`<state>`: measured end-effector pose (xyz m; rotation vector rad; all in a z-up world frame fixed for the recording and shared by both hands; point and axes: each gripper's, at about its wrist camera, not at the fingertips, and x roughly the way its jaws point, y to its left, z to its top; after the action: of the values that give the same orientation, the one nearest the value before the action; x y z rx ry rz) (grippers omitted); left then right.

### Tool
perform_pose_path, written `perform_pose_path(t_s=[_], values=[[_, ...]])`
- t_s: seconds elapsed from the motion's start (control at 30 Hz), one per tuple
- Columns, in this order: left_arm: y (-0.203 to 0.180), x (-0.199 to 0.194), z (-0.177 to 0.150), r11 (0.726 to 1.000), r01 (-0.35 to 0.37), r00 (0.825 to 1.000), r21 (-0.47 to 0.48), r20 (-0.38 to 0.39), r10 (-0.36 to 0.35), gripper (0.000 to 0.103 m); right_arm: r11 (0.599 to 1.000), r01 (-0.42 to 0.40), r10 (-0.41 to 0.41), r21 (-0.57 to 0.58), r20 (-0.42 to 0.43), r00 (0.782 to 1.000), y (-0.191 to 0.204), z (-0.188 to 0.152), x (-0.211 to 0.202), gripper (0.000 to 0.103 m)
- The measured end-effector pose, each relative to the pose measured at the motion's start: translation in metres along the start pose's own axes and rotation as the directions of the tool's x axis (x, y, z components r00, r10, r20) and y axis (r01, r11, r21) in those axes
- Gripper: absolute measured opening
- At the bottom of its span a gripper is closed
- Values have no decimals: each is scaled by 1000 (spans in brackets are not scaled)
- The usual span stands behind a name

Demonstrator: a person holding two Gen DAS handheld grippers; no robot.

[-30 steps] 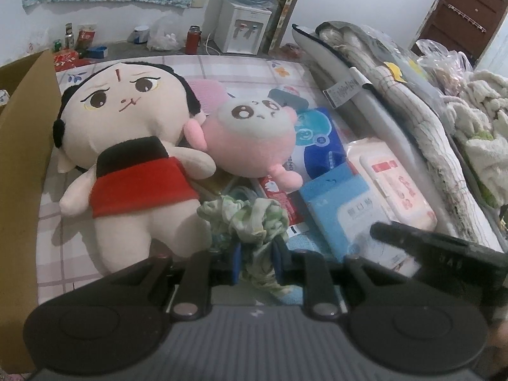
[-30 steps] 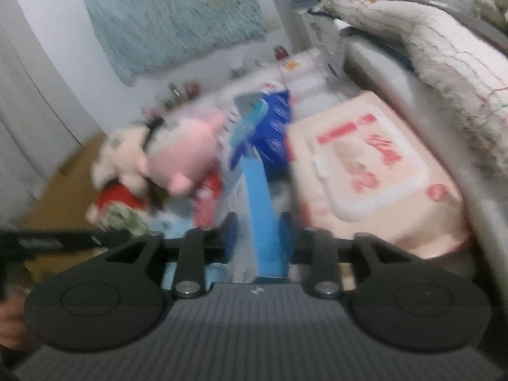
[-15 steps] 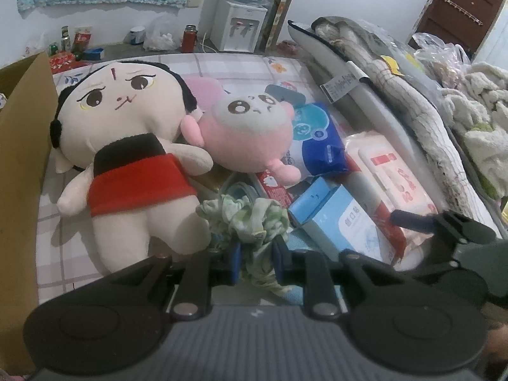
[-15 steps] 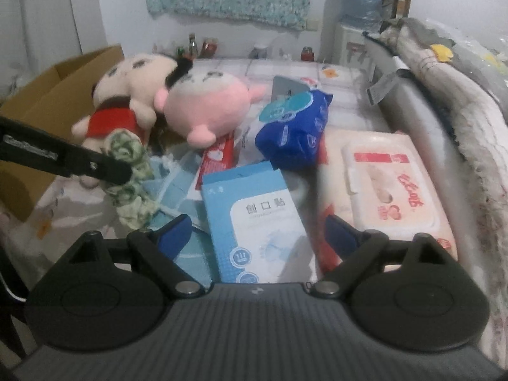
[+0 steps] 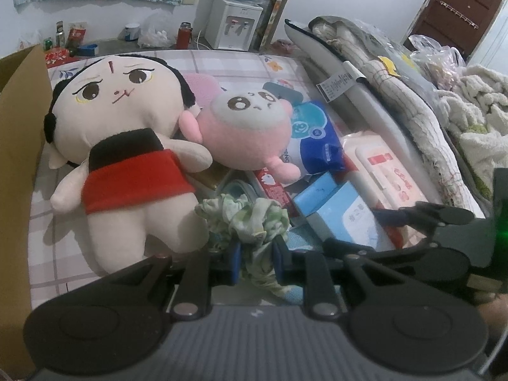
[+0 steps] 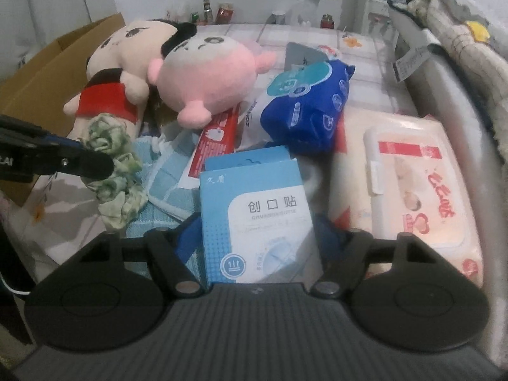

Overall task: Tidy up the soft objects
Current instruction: 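Grasp the blue band-aid box with the right gripper while the left holds the scrunchie, then carry both items to the cardboard box while the left gripper releases the scrunchie inside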

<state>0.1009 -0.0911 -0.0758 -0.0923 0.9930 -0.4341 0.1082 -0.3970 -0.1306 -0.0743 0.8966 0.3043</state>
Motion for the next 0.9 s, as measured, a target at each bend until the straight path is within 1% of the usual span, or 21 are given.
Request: perform_pose_path(t_s=[0.1, 0.2, 0.4, 0.6, 0.7, 0.8, 0.9], values=[[-2, -2, 0, 1000, -1, 1000, 11, 9, 1, 21, 999, 4, -5, 32, 29, 1000, 1, -1, -11, 74], [-6, -9, 1, 1000, 3, 1000, 23, 23, -3, 20, 998, 13, -18, 65, 76, 997, 2, -3, -28, 74], [-20, -33, -2, 999, 1, 998, 42, 69, -4, 20, 990, -1, -22, 140, 164, 986, 2, -7, -64, 74], [-34, -70, -8, 998, -3, 991, 65, 135, -6, 20, 981, -50, 3, 187, 243, 970, 9, -12, -103, 74], [-37, -89, -11, 998, 0, 985, 66, 170, -12, 20, 975, -80, 23, 208, 266, 964, 16, -14, -119, 74], [-36, -109, -14, 999, 5, 980, 53, 197, -15, 20, 972, -109, 45, 207, 293, 955, 26, -15, -133, 74], [-31, -133, -16, 999, -9, 971, 36, 239, 0, 20, 972, -141, 72, 189, 329, 942, 40, -13, -148, 74]])
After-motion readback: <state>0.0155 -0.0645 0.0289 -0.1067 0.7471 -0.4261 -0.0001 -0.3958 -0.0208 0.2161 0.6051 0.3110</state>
